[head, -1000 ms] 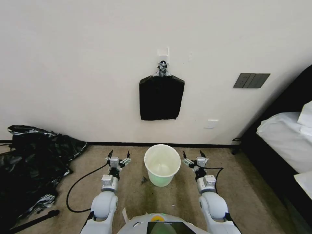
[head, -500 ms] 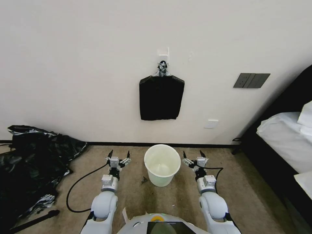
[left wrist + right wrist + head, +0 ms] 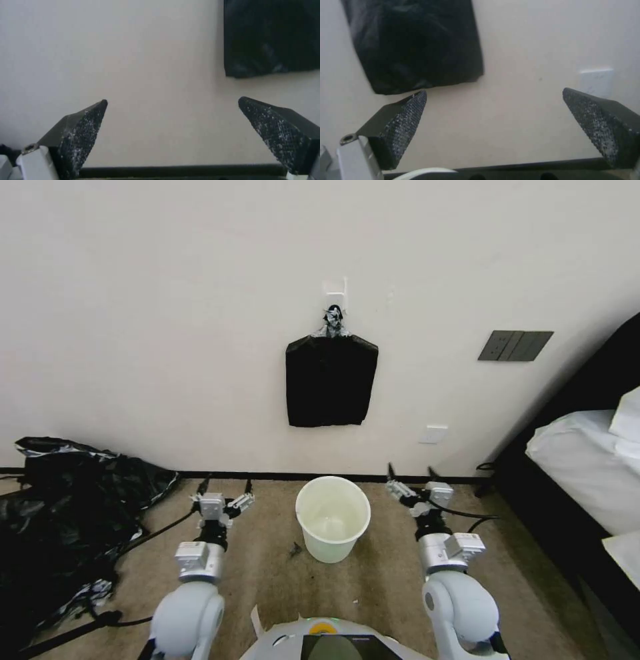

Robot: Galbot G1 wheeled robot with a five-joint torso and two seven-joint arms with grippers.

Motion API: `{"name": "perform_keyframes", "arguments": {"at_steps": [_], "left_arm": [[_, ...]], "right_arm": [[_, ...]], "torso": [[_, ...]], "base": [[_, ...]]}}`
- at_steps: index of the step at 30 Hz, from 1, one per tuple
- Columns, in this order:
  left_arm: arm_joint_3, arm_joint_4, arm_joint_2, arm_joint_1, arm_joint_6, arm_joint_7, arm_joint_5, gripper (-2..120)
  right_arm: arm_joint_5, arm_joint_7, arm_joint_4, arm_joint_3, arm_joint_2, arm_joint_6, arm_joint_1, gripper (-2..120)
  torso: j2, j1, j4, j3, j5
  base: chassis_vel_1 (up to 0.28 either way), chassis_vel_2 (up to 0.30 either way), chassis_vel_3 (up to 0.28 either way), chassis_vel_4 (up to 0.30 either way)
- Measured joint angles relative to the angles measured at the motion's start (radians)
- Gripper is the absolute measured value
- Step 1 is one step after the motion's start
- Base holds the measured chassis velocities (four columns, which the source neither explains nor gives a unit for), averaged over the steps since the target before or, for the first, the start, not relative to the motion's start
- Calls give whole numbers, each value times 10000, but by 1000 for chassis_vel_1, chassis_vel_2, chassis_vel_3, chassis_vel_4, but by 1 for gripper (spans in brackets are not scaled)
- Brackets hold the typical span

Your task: Place a trash bag onto the trash bin.

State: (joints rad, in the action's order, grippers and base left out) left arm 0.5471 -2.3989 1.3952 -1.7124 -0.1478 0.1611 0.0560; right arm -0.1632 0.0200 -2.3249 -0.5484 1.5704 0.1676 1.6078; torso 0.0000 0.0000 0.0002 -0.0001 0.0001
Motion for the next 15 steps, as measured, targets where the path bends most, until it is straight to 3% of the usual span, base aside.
{"name": "perform_keyframes", "arguments": {"at_steps": [3,4,9,15], "left_arm": [[0,0,0,0,0,0,0,100],[-6,-671,-177,-269,-245,278,97,100],[-4,-732,-209,-299,-301,305,170,100],[263,-1073,-1045,-682,-918,406,1241,100]], "right_arm": [[0,0,0,0,0,0,0,100],[-317,1,1,35,-216,230,-37,100],[-621,-125,14,66,-296,211,-71,100],[-1038,-447,4,127,-381,48,-64,100]], "torso": [[0,0,0,0,0],[0,0,0,0,0],[-1,0,-2,0,-5],[0,0,-2,1,-3]], "base": [[0,0,0,0],[0,0,0,0],[0,0,0,0],[0,0,0,0]]}}
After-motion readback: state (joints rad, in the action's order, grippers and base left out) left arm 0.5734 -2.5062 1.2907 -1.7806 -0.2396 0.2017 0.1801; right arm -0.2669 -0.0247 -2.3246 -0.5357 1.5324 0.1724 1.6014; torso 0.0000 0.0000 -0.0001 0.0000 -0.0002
